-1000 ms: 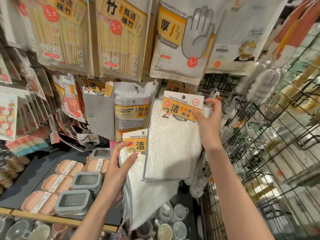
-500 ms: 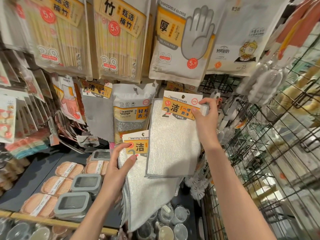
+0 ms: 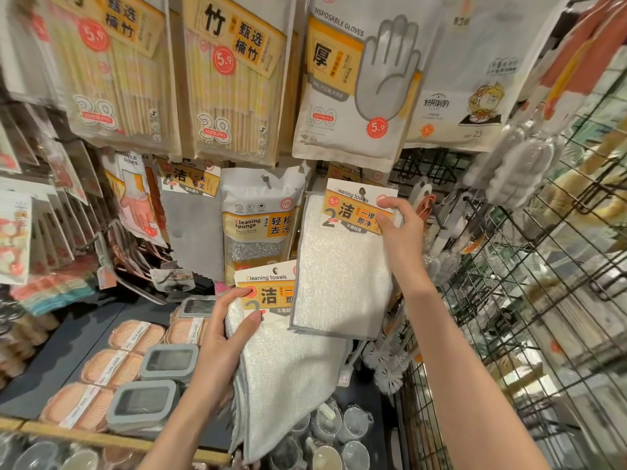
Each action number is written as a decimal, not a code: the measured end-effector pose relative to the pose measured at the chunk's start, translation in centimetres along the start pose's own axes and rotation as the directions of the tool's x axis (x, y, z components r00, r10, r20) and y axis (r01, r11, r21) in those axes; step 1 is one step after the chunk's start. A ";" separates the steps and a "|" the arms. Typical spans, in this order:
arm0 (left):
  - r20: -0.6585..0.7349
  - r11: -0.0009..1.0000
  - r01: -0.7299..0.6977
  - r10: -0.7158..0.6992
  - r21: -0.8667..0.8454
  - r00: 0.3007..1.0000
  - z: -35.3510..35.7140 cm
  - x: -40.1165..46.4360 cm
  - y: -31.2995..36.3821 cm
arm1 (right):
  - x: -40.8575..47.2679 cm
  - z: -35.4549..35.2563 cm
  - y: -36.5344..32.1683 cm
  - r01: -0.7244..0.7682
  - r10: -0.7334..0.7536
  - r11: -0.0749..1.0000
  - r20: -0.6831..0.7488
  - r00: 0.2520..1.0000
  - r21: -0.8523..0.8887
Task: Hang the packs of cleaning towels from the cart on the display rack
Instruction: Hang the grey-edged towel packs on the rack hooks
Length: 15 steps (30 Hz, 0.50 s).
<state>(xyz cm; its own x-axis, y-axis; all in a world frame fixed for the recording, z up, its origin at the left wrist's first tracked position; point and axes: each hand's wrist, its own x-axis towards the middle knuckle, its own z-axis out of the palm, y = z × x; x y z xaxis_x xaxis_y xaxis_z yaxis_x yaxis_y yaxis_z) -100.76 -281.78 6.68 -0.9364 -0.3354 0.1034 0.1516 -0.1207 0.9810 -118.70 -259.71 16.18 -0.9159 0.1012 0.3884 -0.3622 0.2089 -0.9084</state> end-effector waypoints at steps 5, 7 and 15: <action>-0.006 1.000 -0.024 0.024 0.002 1.000 -0.2 -0.2 0.0 | 1.5 0.3 0.7 -0.014 0.015 0.998 0.006 1.000 -0.056; -0.012 1.000 -0.020 0.020 -0.011 1.000 -0.2 -0.3 0.1 | 2.2 0.4 0.7 -0.045 0.047 0.996 0.018 0.999 -0.072; -0.012 0.999 0.020 -0.021 -0.037 1.000 -0.7 -0.7 0.6 | 4.6 0.8 0.4 -0.112 0.117 0.987 0.040 0.992 -0.113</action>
<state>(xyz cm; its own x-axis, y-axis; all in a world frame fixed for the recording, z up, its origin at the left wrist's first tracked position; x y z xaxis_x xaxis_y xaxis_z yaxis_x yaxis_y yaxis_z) -99.82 -282.24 7.10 -0.9353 -0.3444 0.0809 0.1440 -0.1620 0.9762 -123.20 -259.98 17.48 -0.9582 0.0862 0.2727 -0.2353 0.3045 -0.9230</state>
